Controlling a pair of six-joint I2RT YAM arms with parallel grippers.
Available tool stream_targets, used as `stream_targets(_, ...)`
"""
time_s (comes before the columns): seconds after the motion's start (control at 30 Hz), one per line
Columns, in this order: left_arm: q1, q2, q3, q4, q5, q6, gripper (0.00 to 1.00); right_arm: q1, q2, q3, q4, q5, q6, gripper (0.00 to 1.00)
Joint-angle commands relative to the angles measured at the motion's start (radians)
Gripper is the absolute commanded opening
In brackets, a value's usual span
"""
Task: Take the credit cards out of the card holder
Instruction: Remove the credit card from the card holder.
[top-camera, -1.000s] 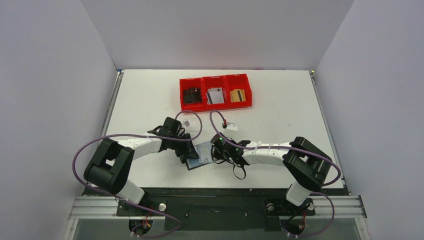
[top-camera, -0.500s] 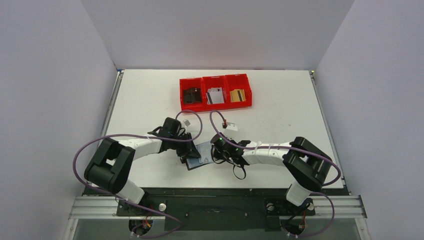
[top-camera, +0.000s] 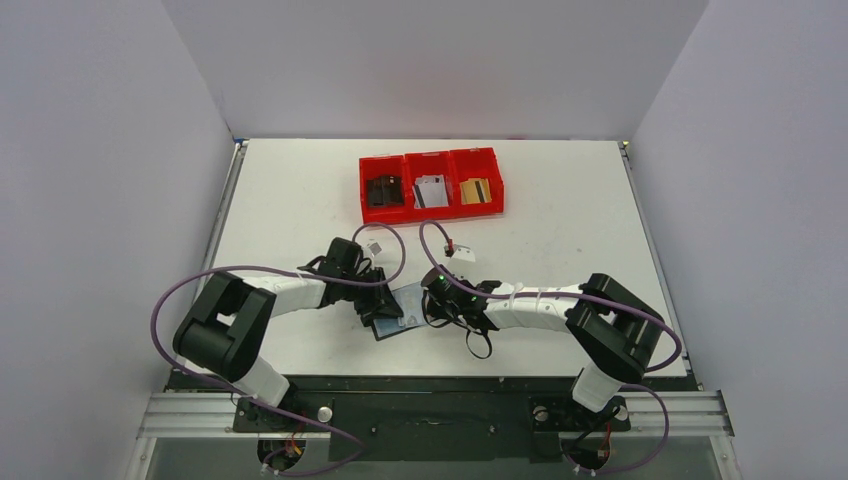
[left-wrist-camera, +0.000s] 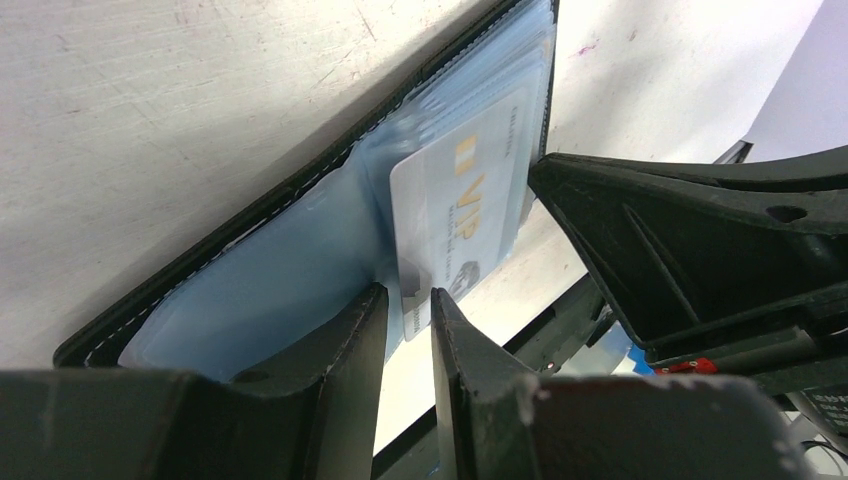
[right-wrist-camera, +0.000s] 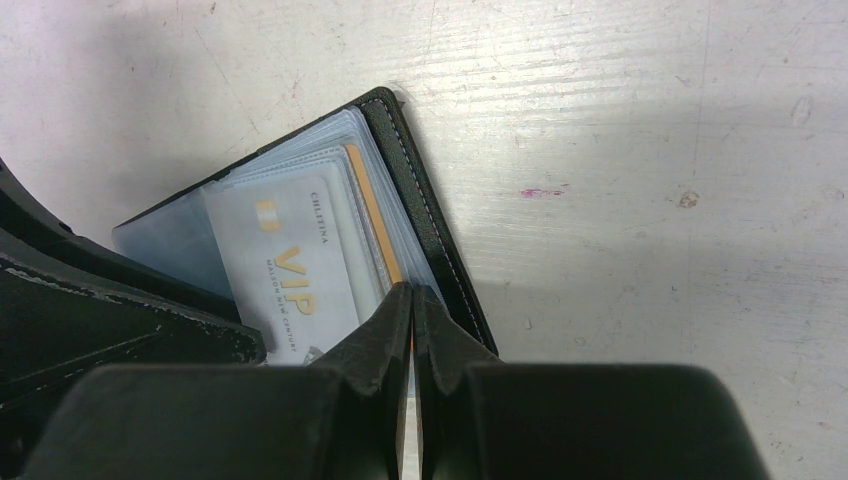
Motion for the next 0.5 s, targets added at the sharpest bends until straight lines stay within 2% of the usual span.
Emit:
stream_targets(0.0, 0.004, 0.015, -0.017, 0.112, 0.038, -0.024, 0.21, 0.016, 0.050, -0.027, -0.162, -0.028, -0.021, 0.00)
stream_targets(0.23, 0.004, 0.023, -0.024, 0.132, 0.049, -0.033, 0.18, 0.016, 0.057, -0.026, -0.162, -0.028, -0.020, 0.00)
stream_targets(0.37, 0.006, 0.026, -0.026, 0.132, 0.053, -0.039, 0.04, 0.015, 0.057, -0.029, -0.162, -0.024, -0.019, 0.00)
stream_targets(0.47, 0.007, 0.021, -0.028, 0.120, 0.050, -0.036, 0.00, 0.012, 0.056, -0.034, -0.160, -0.023, -0.017, 0.00)
